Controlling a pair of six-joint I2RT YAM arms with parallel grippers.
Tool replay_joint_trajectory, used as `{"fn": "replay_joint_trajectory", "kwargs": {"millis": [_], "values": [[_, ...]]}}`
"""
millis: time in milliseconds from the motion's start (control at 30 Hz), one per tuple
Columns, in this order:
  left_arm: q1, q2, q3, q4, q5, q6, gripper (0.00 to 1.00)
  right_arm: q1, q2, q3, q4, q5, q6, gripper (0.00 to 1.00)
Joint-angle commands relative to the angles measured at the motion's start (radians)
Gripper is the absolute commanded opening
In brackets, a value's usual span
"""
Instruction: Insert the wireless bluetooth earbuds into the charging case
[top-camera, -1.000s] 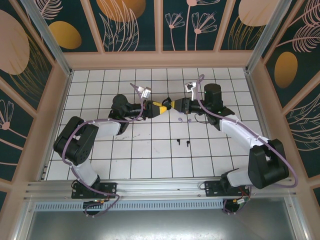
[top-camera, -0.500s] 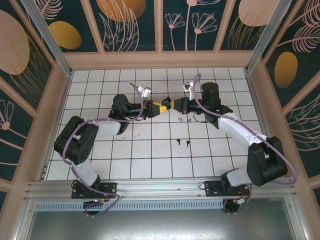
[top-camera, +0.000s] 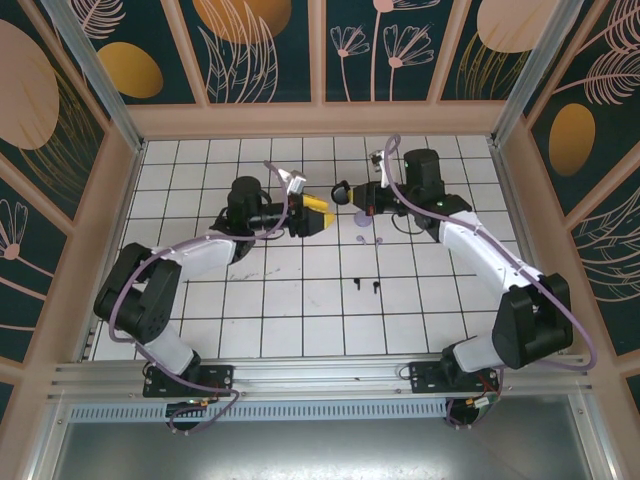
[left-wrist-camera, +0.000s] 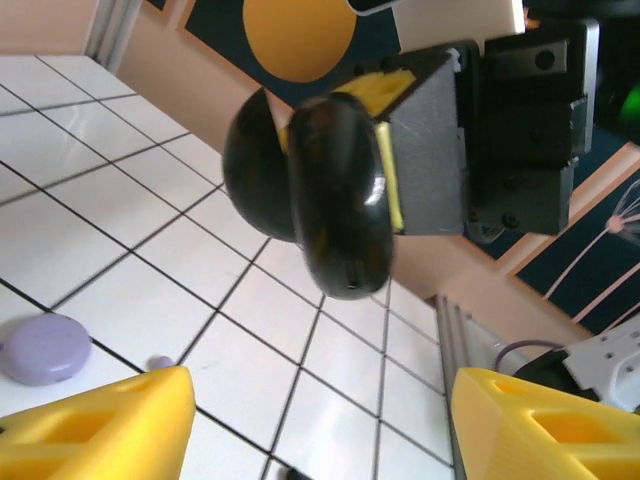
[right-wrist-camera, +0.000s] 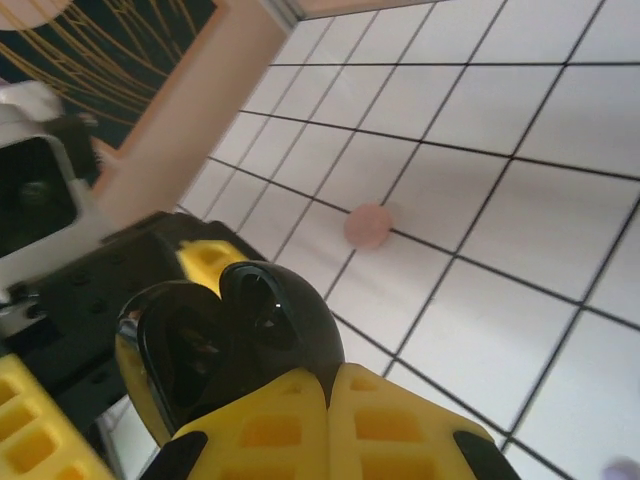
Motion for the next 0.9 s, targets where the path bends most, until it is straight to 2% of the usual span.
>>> {"fn": "replay_joint_trajectory", "kwargs": {"millis": [0, 167, 333, 533, 867], "values": [[0.008, -0.032, 0.109, -0.317, -0.004, 0.245, 0.71, -0.012, 0.04, 0.085, -0.176, 0.094, -0.184, 0.0], [0.013, 0.038, 0.323, -0.73, 0.027, 0.48, 0.7, -0.015, 0.073, 0.135, -0.261, 0.137, -0.298, 0.0], [0.024, 0.132, 0.495, -0.988, 0.056, 0.613, 0.69, -0.016, 0.072, 0.139, -0.294, 0.117, -0.348, 0.0], [0.027, 0.23, 0.66, -1.204, 0.111, 0.73, 0.68, -0.009, 0.058, 0.133, -0.299, 0.059, -0.354, 0.0], [0.028, 0.32, 0.79, -1.387, 0.204, 0.844, 0.66, 0.037, 0.096, 0.166, -0.322, 0.06, -0.366, 0.0]]}}
